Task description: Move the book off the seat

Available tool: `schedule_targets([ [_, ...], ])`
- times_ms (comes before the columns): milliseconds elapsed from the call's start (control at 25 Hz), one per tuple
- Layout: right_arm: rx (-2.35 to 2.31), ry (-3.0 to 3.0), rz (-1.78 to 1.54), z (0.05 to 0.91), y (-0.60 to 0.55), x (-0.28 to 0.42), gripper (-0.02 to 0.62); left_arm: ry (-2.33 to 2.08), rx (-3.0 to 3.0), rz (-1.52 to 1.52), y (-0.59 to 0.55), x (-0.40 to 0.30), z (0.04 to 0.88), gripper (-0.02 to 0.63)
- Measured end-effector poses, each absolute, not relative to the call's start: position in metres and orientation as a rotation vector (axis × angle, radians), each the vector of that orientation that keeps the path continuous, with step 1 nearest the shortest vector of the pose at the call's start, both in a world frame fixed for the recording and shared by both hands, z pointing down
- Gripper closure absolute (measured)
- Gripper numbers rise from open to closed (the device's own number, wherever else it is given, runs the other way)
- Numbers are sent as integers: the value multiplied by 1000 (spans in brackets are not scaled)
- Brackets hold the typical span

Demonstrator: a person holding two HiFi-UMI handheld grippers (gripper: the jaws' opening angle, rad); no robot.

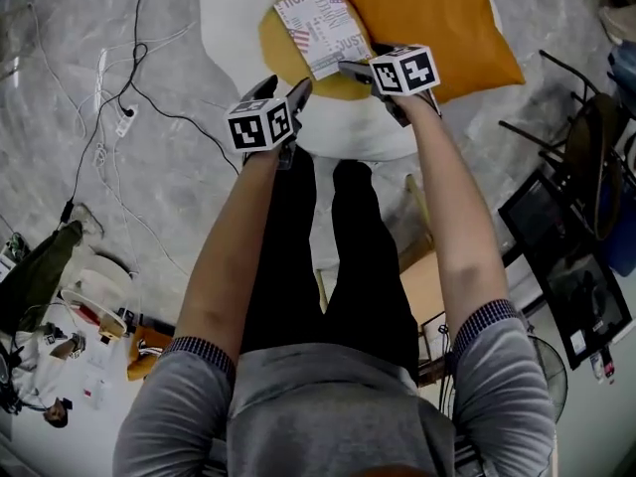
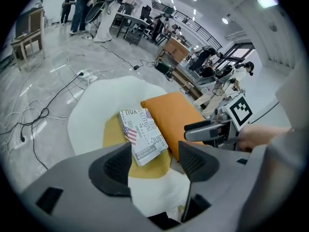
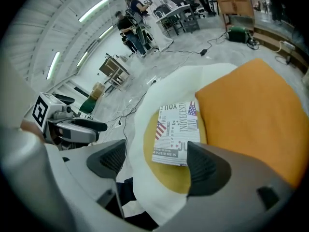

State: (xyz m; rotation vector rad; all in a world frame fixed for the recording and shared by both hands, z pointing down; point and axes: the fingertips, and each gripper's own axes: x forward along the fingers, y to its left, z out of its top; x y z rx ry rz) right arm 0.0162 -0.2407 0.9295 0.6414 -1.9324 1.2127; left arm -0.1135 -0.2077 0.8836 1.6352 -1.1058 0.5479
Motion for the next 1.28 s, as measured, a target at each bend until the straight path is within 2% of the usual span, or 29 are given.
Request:
schedule_targets([
  [240, 650, -1867, 1233, 1008, -245, 13, 150, -1084, 1581, 556, -214, -115, 962, 287],
  [600, 656, -1837, 1250, 1070, -261, 11, 121, -1053, 1485, 529, -219, -92, 1043, 281],
  [1000, 617, -1797, 1289, 1107, -247, 9, 120, -1053, 1404, 500, -225, -77, 1081, 281],
  [1280, 610, -1816, 1306, 1118, -247, 7, 147, -1049, 1393, 500, -226, -72, 1102, 281],
])
